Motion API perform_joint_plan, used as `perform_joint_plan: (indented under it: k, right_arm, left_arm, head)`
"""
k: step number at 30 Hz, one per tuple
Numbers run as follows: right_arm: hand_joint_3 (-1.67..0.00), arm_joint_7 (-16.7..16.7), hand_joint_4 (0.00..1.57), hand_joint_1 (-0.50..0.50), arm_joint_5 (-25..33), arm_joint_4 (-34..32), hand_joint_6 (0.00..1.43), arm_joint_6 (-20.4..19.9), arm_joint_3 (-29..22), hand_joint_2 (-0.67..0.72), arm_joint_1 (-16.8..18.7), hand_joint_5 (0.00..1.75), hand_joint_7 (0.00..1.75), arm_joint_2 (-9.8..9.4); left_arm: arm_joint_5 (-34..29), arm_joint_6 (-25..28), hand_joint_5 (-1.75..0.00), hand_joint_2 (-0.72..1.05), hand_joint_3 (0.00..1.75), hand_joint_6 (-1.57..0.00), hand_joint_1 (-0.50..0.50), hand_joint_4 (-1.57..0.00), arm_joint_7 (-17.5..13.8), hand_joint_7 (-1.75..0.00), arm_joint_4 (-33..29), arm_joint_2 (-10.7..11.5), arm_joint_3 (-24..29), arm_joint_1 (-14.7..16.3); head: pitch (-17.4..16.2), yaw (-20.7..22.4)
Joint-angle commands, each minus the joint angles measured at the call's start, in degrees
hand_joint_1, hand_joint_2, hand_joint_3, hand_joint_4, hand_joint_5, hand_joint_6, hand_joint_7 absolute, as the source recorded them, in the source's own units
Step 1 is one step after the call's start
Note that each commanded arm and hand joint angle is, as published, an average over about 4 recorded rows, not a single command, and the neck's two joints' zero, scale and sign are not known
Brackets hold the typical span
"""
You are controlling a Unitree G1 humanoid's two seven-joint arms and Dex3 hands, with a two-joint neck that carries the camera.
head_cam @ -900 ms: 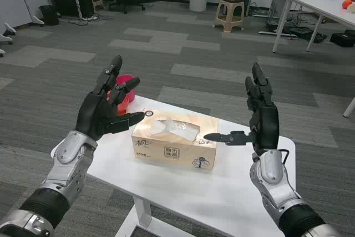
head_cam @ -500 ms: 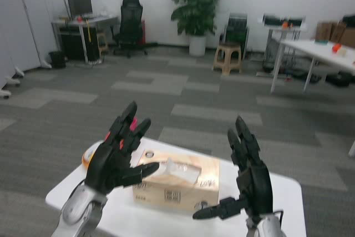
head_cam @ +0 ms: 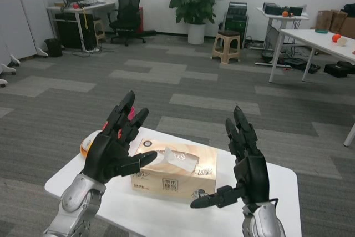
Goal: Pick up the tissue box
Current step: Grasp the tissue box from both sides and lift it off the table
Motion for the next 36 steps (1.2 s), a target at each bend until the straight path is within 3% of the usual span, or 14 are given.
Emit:
perform_joint_plan:
  k: [1, 9, 13, 25, 36]
  right_arm:
    - [-0.16, -0.16, 0.0, -0.33, 0.34, -0.48, 0.0, -0.37, -0.33, 0.22, 0.05, 0.0, 0.0, -0.48]
    - [-0.1, -0.12, 0.0, -0.3, 0.34, 1.27, 0.0, -0.33, -1.13, 0.22, 0.21, 0.0, 0.0, -0.48]
    - [-0.16, 2.04, 0.0, -0.29, 0.34, 3.51, 0.0, 0.77, -1.7, 0.19, 0.23, 0.0, 0.0, -0.79]
    - [-0.16, 6.41, 0.0, -0.29, 0.42, 14.9, 0.0, 2.5, -2.93, 0.15, -0.8, 0.0, 0.0, -0.52]
    - [-0.16, 8.28, 0.0, -0.29, 0.42, 24.83, 0.0, 3.41, -2.84, 0.15, -5.13, 0.0, 0.0, 0.66]
  left_arm:
    - [-0.19, -0.47, -0.31, 1.05, 0.31, 0.0, 0.5, 0.0, 0.05, 0.0, -0.47, 0.52, 0.49, 0.3]
    - [-0.06, 1.2, -0.31, 1.05, 0.28, 0.0, 0.5, 0.0, -0.99, 0.0, -0.19, 1.05, 3.22, 1.72]
    - [-0.28, 3.13, -0.31, 1.05, 0.35, 0.0, 0.5, 0.0, -2.94, 0.0, 0.49, 2.06, 3.74, 2.36]
    - [-0.54, 8.8, -0.31, 1.05, 0.44, 0.0, 0.5, 0.0, -7.36, 0.0, 7.79, 8.67, 2.67, 2.73]
    - [1.13, 10.52, -0.38, 1.05, 0.44, 0.0, 0.5, 0.0, -8.26, 0.0, 15.88, 11.16, 1.46, -0.23]
  head:
    - [-2.85, -1.31]
    - [-11.45, -3.18]
    - [-14.0, -4.15]
    - [-15.67, -5.87]
    - [-15.19, -6.18]
